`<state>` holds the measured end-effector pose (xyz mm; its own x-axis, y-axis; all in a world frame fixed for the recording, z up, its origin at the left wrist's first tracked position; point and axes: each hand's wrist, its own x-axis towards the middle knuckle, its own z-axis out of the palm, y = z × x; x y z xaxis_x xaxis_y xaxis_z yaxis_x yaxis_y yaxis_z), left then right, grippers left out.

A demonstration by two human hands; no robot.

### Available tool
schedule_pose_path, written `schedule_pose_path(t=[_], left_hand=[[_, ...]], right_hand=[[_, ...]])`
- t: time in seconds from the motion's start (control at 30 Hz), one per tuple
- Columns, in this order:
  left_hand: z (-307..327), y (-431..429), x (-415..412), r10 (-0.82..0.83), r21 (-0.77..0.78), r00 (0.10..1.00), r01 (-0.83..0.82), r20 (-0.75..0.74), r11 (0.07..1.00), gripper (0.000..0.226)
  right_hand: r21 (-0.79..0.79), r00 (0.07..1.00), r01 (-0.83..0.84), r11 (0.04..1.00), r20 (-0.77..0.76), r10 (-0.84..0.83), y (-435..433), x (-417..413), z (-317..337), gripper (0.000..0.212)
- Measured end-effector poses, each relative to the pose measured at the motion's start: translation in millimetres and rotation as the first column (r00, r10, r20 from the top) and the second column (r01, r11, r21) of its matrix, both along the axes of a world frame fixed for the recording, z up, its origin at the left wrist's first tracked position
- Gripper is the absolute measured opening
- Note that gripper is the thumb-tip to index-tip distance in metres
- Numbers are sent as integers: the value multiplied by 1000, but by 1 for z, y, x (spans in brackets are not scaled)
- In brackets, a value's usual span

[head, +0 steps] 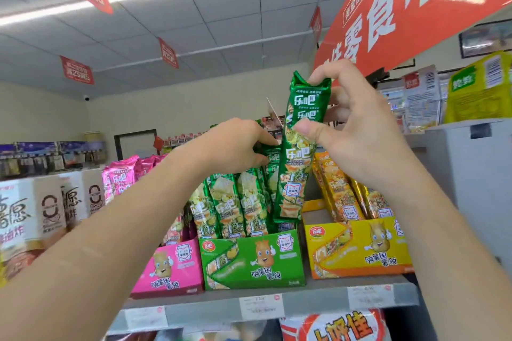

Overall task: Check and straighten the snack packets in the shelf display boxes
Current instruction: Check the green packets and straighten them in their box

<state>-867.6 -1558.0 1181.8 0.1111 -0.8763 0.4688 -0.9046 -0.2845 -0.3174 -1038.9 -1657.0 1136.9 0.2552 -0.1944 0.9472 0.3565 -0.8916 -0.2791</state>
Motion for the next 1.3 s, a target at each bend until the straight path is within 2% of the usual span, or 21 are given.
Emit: schedule_pose_path(t=[0.07,0.13,0.23,0.27,0.57,0.73,0.83,0.9,0.93,0.97,1.03,1.1,1.17,1.2,1.23,1.3], left_hand=[[1,-1,-1,-10,16,999,11,-31,1000,34],[-1,-2,0,-32,-18,997,30,-77,999,8],[-2,-3,3,-28,-74,997,22,-72,997,39],[-2,-3,3,-17,-86,998,12,-64,996,43],[-6,-5,3,80,-195,997,-82,-22,977,43],[-7,-9,3,88,-216,994,-99,-61,971,44],[-8,-7,2,11,-173,994,-30,-107,984,37],[-8,-5,4,-44,-103,993,32,-108,994,17],[-8,-3,6,-66,-75,990,58,-121,995,15],[-8,-1,6,-80,-52,985,72,-154,996,26],[-7,4,4,-85,-27,947,81,-309,996,49],[-5,6,1,-87,-10,895,91,-437,996,61],[-6,6,3,-76,-40,923,66,-378,997,67],[-7,6,4,-68,-73,949,48,-308,996,67],[-9,7,5,-72,-104,963,46,-261,993,66],[-12,7,7,-87,-119,960,57,-266,991,68]], right_hand=[[13,999,21,1000,-35,-21,0,6,0,47],[0,997,56,998,-51,-56,0,13,3,46],[-39,988,147,988,-46,-149,2,23,10,45],[-39,984,172,984,-40,-174,2,26,12,44],[-9,979,205,979,15,-205,1,33,16,45],[-78,922,231,970,-300,-244,-8,41,0,47],[-76,904,232,970,-351,-244,-12,46,-6,47],[-84,889,275,958,-356,-287,-13,50,-17,47],[-64,891,273,960,-359,-278,-13,53,-24,46],[-36,900,259,965,-353,-255,-12,55,-30,45],[-5,918,227,974,-332,-216,-10,56,-35,45],[35,911,144,989,-395,-118,-13,52,-32,44],[185,885,-56,981,-445,134,-20,42,-25,39],[282,895,-124,951,-382,230,-25,37,-21,37],[347,933,-112,931,-286,219,-32,35,-18,37],[336,980,109,936,-197,-44,-47,38,-11,37]])
